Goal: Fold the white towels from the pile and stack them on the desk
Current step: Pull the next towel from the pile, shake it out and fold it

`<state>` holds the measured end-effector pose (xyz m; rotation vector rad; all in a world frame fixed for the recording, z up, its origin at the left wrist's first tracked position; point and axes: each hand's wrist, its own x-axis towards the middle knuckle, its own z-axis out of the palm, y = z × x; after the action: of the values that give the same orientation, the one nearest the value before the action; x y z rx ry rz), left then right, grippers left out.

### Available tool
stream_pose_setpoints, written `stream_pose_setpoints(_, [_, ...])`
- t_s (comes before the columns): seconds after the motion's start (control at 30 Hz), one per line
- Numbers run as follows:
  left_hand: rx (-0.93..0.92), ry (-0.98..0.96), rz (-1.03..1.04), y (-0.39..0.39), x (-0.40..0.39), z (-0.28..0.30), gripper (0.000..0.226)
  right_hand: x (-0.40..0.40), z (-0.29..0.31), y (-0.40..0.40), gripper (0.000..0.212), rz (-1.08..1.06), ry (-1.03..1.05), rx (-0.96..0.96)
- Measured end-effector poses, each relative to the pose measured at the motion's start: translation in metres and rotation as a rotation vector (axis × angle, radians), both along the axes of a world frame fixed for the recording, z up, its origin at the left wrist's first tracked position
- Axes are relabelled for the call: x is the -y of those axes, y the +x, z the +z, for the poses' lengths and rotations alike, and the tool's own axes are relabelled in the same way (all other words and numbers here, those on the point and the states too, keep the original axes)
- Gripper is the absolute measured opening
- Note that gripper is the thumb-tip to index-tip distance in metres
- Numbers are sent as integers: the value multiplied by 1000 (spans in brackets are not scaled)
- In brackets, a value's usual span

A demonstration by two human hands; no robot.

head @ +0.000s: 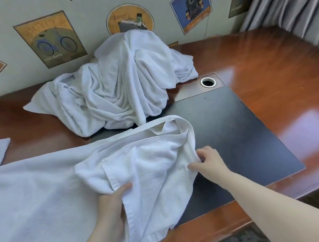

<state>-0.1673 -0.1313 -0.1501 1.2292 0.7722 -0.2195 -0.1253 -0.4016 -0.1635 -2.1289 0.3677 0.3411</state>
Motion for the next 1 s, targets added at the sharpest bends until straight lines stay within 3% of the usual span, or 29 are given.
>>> stream_pose_setpoints(0.1, [1,48,61,-5,7,-1,26,2,12,-14,31,160,177,-7])
stream_pose_setpoints(0.2, [11,74,103,-7,11,-3,28,18,16,-27,17,-29,414,-14])
stream_pose_setpoints(0.27, [21,101,123,-10,14,-4,30,29,18,-30,20,-161,506,-11])
stream_pose_setpoints(0.4, [72,104,163,-13,19,3,30,47,20,-34,26,-135,363,-209])
stream_pose_setpoints(0.5, [133,61,168,-18,27,12,35,58,18,-41,31,117,270,-466])
stream_pose_setpoints(0.57, [176,37,168,-23,33,19,35,63,14,-48,23,210,208,-521])
stream_pose_setpoints(0.73, [157,-20,84,-41,44,34,40,70,8,-59,18,159,-133,-315])
stream_pose_setpoints(0.87, [124,28,-34,-51,60,43,50,56,12,-65,34,263,-424,-9])
stream_pose_setpoints(0.93, [139,137,-154,-56,74,46,52,39,18,-57,31,226,-134,62])
stream_pose_setpoints(1.0, [199,298,-424,-64,87,42,51,19,35,-46,27,60,426,-161])
